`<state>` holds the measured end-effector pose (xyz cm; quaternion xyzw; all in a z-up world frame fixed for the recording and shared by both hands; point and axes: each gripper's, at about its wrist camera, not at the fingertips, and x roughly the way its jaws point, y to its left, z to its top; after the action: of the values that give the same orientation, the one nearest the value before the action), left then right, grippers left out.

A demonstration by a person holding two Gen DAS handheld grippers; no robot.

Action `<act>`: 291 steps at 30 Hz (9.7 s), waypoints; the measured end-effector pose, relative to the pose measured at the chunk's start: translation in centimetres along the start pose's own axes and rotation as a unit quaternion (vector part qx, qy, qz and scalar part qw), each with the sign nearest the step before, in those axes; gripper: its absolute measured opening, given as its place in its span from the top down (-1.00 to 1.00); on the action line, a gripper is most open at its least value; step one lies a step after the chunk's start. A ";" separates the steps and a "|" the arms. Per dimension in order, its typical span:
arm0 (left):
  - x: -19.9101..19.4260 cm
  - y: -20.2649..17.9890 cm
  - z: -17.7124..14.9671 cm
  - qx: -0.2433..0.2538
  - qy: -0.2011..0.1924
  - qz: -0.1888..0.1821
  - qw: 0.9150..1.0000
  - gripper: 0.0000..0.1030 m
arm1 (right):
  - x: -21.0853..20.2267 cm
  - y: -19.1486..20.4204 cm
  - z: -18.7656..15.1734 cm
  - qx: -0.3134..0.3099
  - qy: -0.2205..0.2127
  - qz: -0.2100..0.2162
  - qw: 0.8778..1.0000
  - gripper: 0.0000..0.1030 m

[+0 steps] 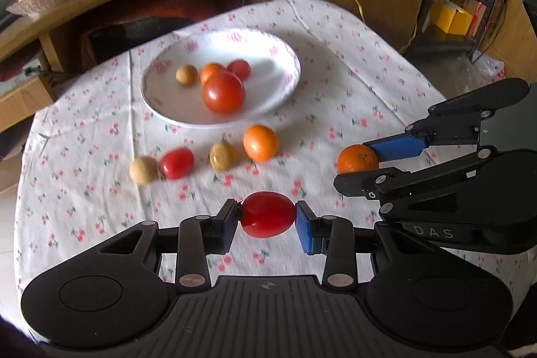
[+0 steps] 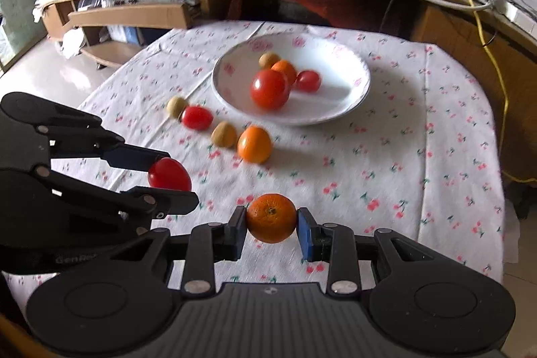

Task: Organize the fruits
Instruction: 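Carry the tomato and mandarin over the white bowl and open both tools, then withdraw both tools from the bowl toward the loose fruit, then grasp a mandarin with the right tool while the left tool grasps a brown round fruit, then carry the brown fruit and mandarin over the white bowl with both tools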

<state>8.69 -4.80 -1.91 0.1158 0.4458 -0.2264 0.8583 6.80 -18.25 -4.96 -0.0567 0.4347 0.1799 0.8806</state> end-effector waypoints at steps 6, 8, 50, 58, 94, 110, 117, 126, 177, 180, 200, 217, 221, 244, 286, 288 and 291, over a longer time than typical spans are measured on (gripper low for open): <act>-0.1 0.3 1.3 -0.006 -0.011 0.006 1.000 0.12 | -0.1 -0.5 1.3 0.007 -0.013 -0.007 1.000 0.36; -0.2 0.2 1.5 -0.004 -0.014 0.006 1.000 0.15 | 0.0 -0.6 1.7 0.007 -0.014 -0.008 1.000 0.36; 4.5 4.6 8.4 -0.013 -0.035 0.063 0.997 0.15 | 5.6 -3.8 9.5 0.054 -0.050 -0.037 0.997 0.36; 5.1 4.8 8.3 -0.017 -0.029 0.065 0.997 0.15 | 6.2 -3.8 9.4 0.048 -0.047 -0.040 0.997 0.35; 4.3 5.0 8.3 -0.025 -0.042 0.065 0.997 -0.23 | 5.2 -4.6 9.4 0.065 -0.065 -0.041 0.995 0.28; 2.9 5.0 7.5 -0.021 -0.048 0.057 0.997 -0.32 | 3.6 -3.5 8.2 0.053 -0.072 -0.029 0.996 0.27; 1.8 5.1 6.3 -0.015 -0.045 0.050 0.998 -0.34 | 2.5 -2.5 7.0 0.040 -0.067 -0.017 0.997 0.27; 0.5 5.5 4.2 -0.004 -0.039 0.037 0.999 -0.35 | 1.5 -0.9 4.2 0.013 -0.051 0.007 0.999 0.26; 7.1 2.5 3.5 0.037 0.023 -0.002 0.999 -0.19 | 4.1 -4.5 1.0 0.024 0.023 -0.005 0.999 0.37; 7.4 2.5 3.5 0.038 0.023 -0.002 0.999 -0.21 | 4.0 -4.5 1.1 0.026 0.021 -0.007 0.999 0.37; 5.1 1.4 2.7 0.048 0.029 -0.009 0.998 0.37 | 3.8 -3.0 0.9 0.004 0.028 -0.001 1.000 0.37; 2.0 -0.3 0.2 0.051 0.023 -0.032 0.998 0.22 | 0.3 0.3 -3.1 -0.014 0.040 0.003 0.999 0.37; 3.3 -1.4 0.1 0.072 0.036 -0.037 0.996 0.14 | 0.6 -0.1 -3.2 -0.007 0.043 -0.001 0.999 0.37; 4.5 -2.7 0.0 0.080 0.045 -0.034 0.995 0.34 | 1.3 -0.3 -3.2 -0.020 0.040 -0.016 0.999 0.37; 3.0 2.5 7.9 0.012 -0.042 0.036 0.998 0.39 | 2.0 -2.1 7.1 -0.004 -0.049 -0.057 0.997 0.38; 3.3 3.0 8.6 0.007 -0.044 0.038 0.998 0.39 | 2.4 -2.4 7.8 -0.003 -0.052 -0.058 0.997 0.38; 4.0 3.4 9.2 0.004 -0.044 0.043 0.998 0.39 | 3.1 -2.9 8.5 -0.001 -0.054 -0.057 0.997 0.38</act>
<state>18.90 -6.65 0.10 0.1281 0.4015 -0.1957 0.8855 15.87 -17.91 -2.32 -0.0728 0.3824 0.1331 0.9115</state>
